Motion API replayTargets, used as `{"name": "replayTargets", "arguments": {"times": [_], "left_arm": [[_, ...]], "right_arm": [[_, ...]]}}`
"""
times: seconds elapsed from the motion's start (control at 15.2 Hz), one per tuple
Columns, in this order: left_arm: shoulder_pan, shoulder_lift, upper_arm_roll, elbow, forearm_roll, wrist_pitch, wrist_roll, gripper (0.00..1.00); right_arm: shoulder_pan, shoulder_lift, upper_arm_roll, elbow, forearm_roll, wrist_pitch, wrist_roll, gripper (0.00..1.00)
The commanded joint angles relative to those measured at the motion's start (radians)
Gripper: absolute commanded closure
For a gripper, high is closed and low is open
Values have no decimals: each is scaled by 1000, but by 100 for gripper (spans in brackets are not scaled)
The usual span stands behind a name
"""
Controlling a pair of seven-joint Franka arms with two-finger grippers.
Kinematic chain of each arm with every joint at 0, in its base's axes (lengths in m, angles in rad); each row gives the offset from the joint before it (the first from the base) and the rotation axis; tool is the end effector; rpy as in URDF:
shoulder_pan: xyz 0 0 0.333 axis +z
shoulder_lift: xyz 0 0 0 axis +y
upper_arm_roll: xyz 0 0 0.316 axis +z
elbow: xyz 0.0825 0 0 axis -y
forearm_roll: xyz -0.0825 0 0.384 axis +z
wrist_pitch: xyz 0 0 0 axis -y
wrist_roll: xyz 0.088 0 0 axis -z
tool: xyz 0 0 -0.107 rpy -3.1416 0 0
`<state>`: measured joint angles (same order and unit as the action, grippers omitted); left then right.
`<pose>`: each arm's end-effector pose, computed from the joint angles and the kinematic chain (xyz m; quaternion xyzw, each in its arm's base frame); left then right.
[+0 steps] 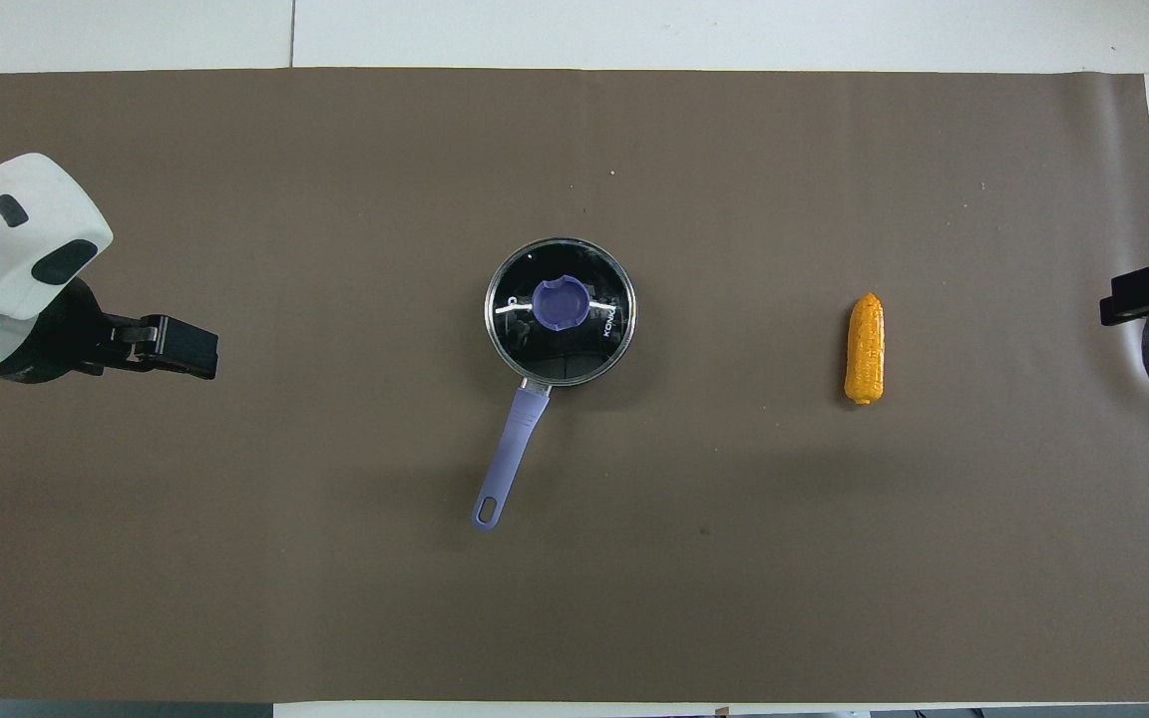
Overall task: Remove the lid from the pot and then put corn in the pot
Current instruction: 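Move the right gripper to the yellow corn while the left gripper advances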
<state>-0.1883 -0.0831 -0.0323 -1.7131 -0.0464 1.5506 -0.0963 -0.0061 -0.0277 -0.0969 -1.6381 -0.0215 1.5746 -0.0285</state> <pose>0.5095 -0.1201 0.6008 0.9971 -0.0615 -0.0427 0.0153 0.5416 -0.0590 0.6083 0.9991 -0.0370 -0.0185 0.0082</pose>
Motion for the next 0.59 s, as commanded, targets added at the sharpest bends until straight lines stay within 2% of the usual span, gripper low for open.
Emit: {"name": "replayTargets", "arguments": {"times": [0.0, 0.33, 0.53], "left_arm": [[15, -23, -9, -19, -15, -12, -6, 0], [20, -23, -9, -16, -15, -12, -2, 0], [20, -21, -9, -16, -15, -10, -11, 0]], "right_arm": [[-6, -9, 6, -6, 2, 4, -25, 0], [-5, -11, 8, -17, 2, 16, -18, 0], [24, -29, 8, -68, 3, 88, -13, 0]]}}
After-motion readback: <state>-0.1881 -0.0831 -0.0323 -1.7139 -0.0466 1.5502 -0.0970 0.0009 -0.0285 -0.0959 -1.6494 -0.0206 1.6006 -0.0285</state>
